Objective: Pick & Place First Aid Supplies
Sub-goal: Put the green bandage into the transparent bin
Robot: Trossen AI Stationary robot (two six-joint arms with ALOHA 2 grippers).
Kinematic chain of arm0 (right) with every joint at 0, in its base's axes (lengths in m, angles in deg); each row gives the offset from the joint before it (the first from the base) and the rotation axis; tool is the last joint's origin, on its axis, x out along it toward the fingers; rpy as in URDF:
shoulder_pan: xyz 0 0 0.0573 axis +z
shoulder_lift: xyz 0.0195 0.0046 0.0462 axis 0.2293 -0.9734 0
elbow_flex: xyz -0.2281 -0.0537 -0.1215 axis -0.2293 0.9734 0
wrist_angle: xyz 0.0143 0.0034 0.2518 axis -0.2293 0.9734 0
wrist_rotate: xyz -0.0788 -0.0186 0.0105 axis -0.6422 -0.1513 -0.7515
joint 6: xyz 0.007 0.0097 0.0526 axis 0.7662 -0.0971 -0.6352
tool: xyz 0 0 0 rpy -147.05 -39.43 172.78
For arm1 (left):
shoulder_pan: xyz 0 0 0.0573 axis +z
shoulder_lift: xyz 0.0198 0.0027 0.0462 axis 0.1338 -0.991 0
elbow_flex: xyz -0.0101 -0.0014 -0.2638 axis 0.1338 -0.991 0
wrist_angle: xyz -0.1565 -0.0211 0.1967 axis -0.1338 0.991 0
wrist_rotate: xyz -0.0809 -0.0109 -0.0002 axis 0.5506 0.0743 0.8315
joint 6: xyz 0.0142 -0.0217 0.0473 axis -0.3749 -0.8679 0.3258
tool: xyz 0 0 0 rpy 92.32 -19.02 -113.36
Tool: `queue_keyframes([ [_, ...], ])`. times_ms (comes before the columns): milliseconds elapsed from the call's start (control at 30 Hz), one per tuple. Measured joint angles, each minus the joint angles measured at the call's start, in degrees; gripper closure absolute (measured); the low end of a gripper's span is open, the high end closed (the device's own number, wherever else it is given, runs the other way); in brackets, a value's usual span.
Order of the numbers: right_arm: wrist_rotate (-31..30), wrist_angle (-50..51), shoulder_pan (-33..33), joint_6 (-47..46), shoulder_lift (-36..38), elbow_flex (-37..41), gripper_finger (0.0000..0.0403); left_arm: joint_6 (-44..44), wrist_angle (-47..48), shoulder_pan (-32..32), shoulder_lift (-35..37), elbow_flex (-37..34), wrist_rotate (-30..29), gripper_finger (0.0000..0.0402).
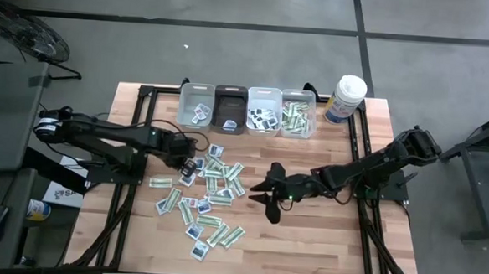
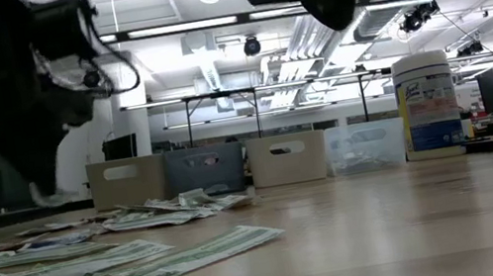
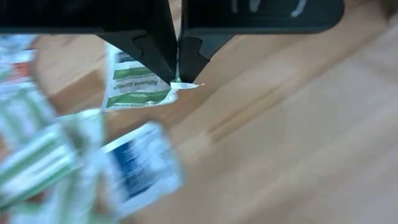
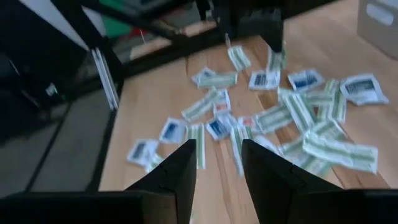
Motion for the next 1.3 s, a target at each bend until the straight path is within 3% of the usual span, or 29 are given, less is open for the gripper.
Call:
queue_keyframes([
  [167, -0.34, -4.09, -1.30, -0.07, 0.00, 0.00, 0.0281, 7.01, -1.08, 0.00, 0.04, 6.92, -3.33, 0.0400],
  [533, -3.97, -10.93, -5.49, -0.32, 0.00, 0.00, 0.0274, 28.08, -15.18, 0.00, 0.09, 19.89, -12.40, 0.0401],
  [733, -3.87, -14.11, -9.30, 0.02, 0.00, 0.00, 0.0237, 34.56, -23.09, 0.00, 0.09, 21.45, -12.93, 0.0401],
  [967, -4.68, -16.56, -12.62, 5.82, 0.00, 0.02, 0.0189, 35.11, -26.01, 0.00, -0.12, 21.46, -12.93, 0.0401],
  [1167, -8.28, -19.31, -13.04, 14.55, 0.00, 0.02, 0.0183, 37.43, -28.94, 0.02, -0.92, 21.46, -12.96, 0.0401],
  [1300, -9.97, -19.35, -13.41, 15.65, 0.00, 0.02, 0.0183, 39.89, -32.06, 0.02, -1.57, 21.60, -13.17, 0.0401],
])
